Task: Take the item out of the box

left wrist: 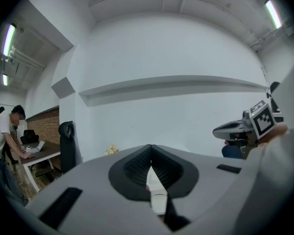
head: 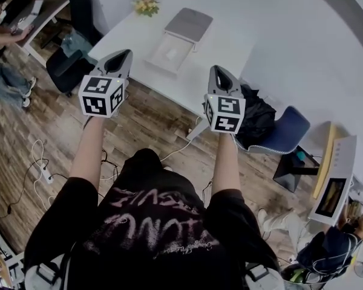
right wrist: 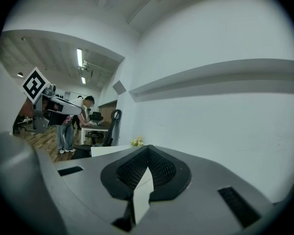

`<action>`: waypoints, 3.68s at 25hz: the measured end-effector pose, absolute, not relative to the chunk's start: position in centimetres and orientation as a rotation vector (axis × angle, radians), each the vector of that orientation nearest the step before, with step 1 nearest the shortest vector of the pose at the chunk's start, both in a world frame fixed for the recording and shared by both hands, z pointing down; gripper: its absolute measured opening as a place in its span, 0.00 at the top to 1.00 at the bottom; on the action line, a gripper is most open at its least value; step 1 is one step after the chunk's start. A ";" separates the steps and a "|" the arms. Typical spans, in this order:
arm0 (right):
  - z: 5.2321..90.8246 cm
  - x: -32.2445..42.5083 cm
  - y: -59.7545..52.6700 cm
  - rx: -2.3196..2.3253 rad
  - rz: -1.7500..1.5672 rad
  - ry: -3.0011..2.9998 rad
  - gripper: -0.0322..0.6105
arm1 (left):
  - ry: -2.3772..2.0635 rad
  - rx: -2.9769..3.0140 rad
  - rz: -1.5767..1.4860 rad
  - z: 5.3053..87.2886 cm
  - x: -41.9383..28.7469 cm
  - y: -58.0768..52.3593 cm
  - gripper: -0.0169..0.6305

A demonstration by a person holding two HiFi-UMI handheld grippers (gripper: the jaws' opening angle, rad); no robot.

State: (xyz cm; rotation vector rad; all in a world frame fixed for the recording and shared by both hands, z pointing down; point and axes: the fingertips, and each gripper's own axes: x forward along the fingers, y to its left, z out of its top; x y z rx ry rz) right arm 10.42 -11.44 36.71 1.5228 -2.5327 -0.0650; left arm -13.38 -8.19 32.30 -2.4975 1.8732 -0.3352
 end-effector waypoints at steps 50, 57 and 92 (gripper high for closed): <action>38.6 7.2 -34.2 1.789 0.065 -2.337 0.95 | 1.554 -2.796 -0.344 35.6 -15.3 -36.1 0.97; 38.1 7.0 -36.2 1.883 0.075 -2.280 0.95 | 1.472 -2.836 -0.343 35.6 -15.4 -39.3 0.97; 38.3 9.9 -40.2 1.885 0.170 -2.342 0.94 | 1.447 -2.806 -0.347 35.2 -11.2 -42.5 0.97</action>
